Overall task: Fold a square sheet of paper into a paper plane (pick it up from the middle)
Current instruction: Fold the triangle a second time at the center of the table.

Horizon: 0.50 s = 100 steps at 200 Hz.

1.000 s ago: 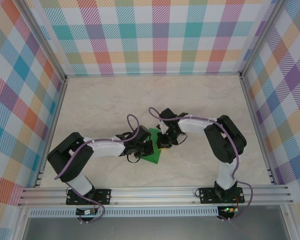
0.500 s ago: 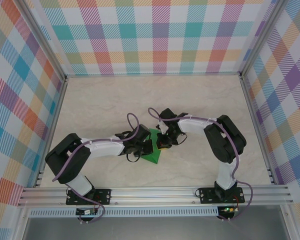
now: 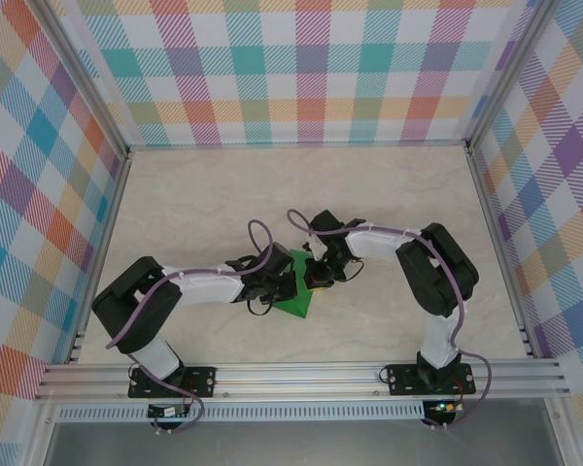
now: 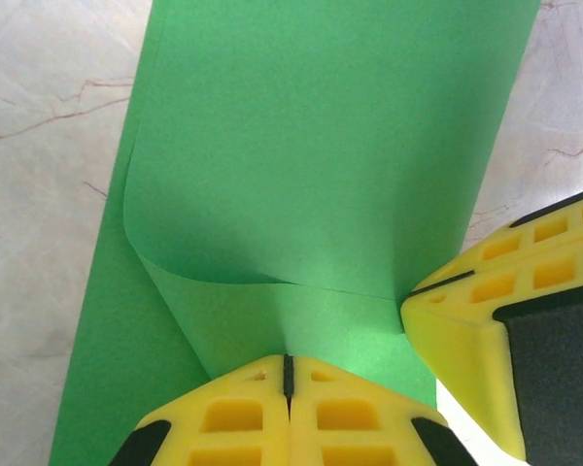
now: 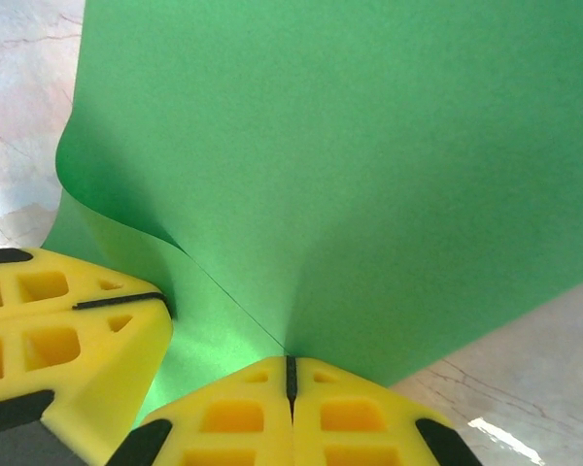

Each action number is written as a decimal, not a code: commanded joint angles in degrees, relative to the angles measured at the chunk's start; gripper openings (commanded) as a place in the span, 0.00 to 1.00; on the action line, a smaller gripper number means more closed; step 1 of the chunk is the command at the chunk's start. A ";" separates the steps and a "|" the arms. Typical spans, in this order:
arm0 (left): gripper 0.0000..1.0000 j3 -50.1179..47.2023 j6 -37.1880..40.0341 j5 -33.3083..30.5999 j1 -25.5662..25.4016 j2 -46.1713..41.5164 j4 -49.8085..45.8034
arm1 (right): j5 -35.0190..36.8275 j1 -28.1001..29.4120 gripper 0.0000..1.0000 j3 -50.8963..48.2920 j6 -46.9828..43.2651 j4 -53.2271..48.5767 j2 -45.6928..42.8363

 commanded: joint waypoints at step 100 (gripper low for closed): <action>0.02 -4.76 -1.61 -1.12 -0.47 -0.38 -0.27 | -6.64 2.35 0.07 -9.56 12.87 8.04 -12.46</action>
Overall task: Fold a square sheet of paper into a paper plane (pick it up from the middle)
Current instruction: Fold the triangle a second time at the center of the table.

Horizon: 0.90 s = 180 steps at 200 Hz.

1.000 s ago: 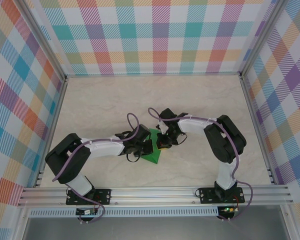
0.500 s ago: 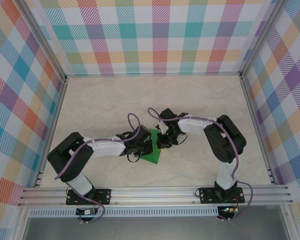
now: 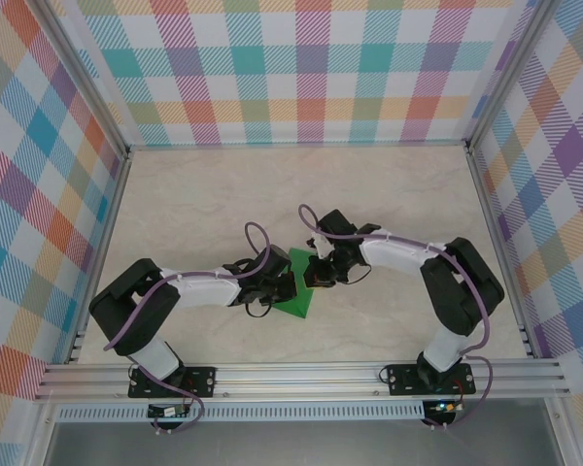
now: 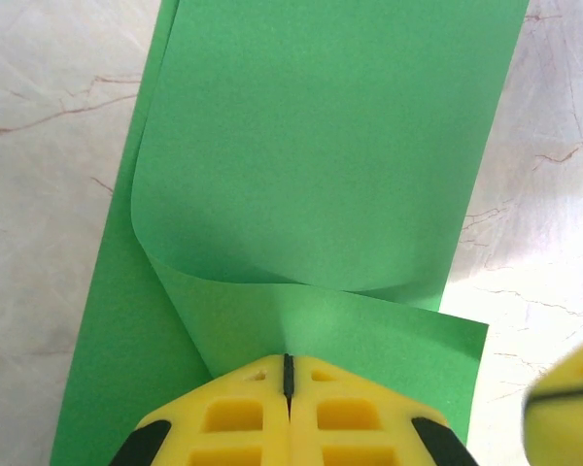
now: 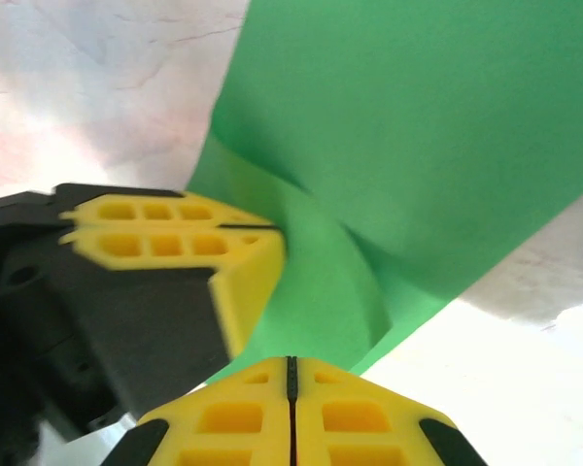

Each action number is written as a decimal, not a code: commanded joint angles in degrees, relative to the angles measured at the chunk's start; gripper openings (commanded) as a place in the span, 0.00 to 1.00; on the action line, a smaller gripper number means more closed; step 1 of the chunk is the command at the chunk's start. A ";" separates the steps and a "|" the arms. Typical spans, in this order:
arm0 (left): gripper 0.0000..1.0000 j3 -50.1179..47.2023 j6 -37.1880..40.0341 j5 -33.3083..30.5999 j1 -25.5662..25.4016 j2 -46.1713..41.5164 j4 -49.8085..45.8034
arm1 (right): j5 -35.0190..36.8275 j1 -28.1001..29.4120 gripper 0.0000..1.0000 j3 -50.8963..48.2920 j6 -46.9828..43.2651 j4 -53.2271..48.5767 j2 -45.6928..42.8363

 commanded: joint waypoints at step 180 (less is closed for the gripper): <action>0.01 -1.66 -0.51 -1.12 -0.51 0.57 -4.13 | 7.93 2.84 0.08 0.30 4.63 1.41 6.96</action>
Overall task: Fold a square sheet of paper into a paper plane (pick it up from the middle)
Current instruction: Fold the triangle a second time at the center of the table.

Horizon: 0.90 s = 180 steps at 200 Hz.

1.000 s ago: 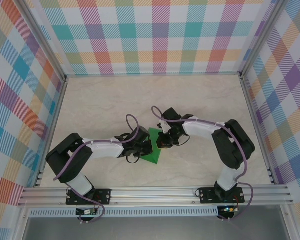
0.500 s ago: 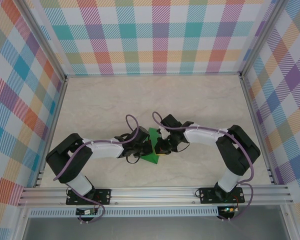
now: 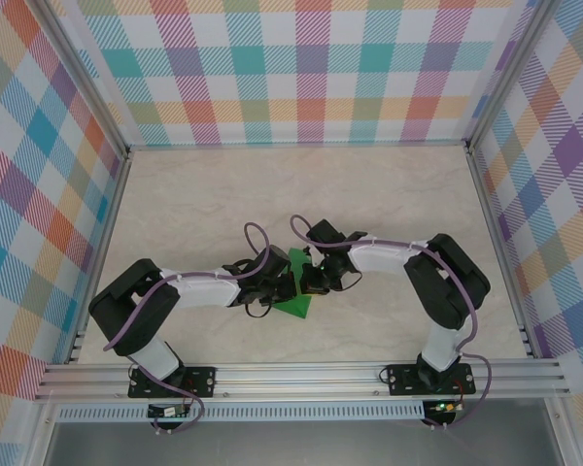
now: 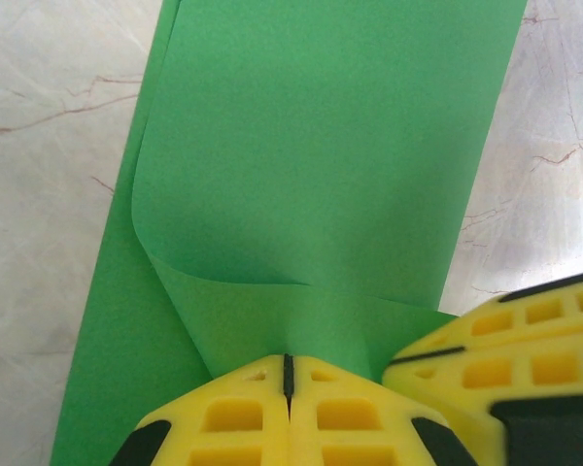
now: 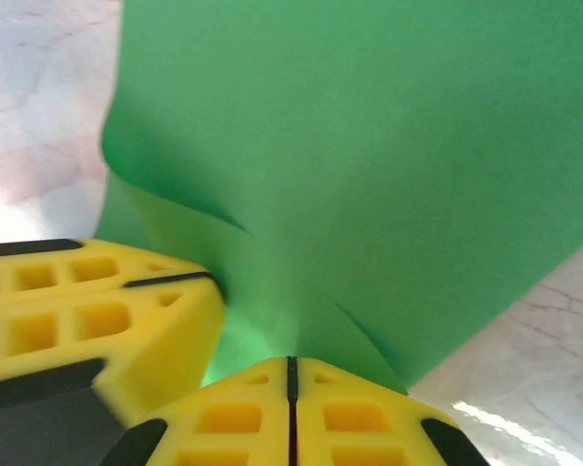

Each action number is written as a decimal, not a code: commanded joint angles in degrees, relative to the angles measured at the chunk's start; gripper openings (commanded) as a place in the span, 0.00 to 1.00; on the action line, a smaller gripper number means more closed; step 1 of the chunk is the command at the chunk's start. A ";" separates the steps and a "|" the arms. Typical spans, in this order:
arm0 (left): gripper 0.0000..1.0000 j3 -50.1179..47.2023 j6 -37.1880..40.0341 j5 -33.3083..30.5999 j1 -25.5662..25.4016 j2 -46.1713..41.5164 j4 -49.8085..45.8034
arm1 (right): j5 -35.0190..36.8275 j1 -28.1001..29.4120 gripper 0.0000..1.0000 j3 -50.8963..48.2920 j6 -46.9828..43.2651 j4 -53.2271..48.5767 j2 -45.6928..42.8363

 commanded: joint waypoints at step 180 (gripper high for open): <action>0.13 -1.01 11.86 7.02 15.06 0.43 -1.27 | 4.88 -1.24 0.05 -1.73 -7.09 -4.22 7.87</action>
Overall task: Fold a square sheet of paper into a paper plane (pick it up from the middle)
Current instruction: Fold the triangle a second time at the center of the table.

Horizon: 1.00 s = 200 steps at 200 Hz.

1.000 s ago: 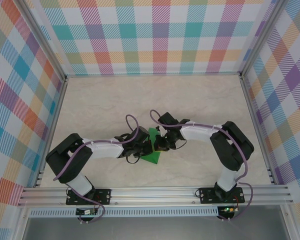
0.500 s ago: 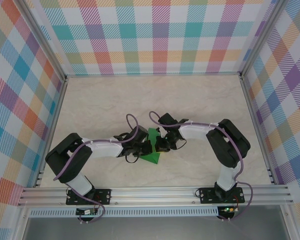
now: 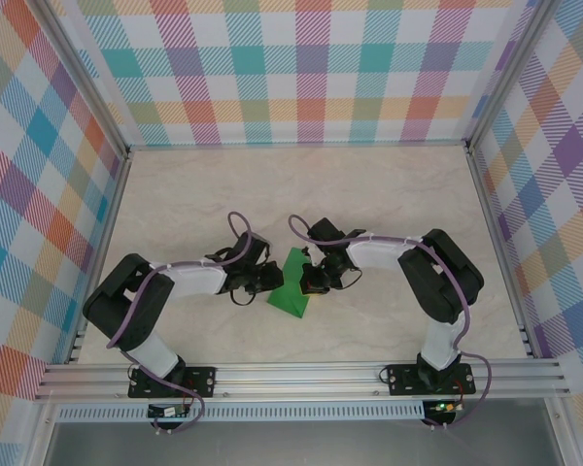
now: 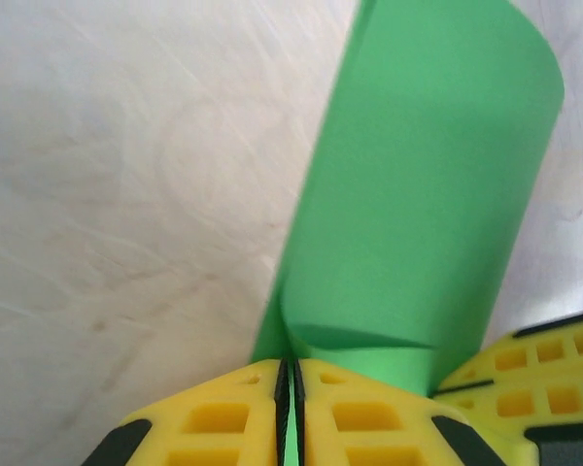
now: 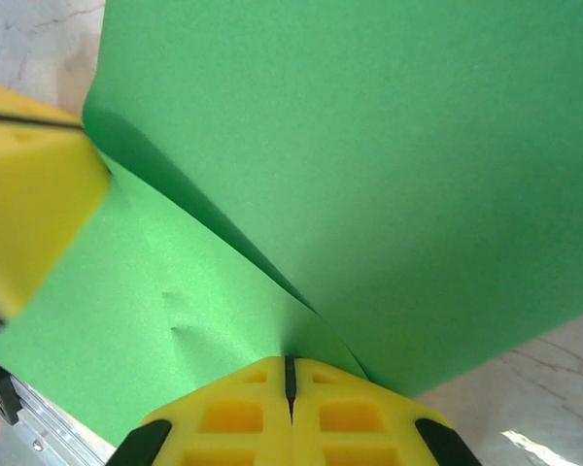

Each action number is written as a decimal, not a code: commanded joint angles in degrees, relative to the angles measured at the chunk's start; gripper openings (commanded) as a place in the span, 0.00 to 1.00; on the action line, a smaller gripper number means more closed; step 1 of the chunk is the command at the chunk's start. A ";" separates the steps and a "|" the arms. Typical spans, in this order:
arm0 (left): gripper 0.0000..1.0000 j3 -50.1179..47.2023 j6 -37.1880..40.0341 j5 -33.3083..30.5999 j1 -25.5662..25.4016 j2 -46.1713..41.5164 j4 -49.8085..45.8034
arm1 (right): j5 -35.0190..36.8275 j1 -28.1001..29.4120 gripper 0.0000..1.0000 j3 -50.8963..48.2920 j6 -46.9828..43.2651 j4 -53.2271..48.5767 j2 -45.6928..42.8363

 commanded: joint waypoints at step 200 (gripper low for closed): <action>0.05 1.37 -1.54 -8.09 -0.37 3.55 -2.21 | 8.29 0.16 0.05 -3.22 -2.07 -3.89 5.31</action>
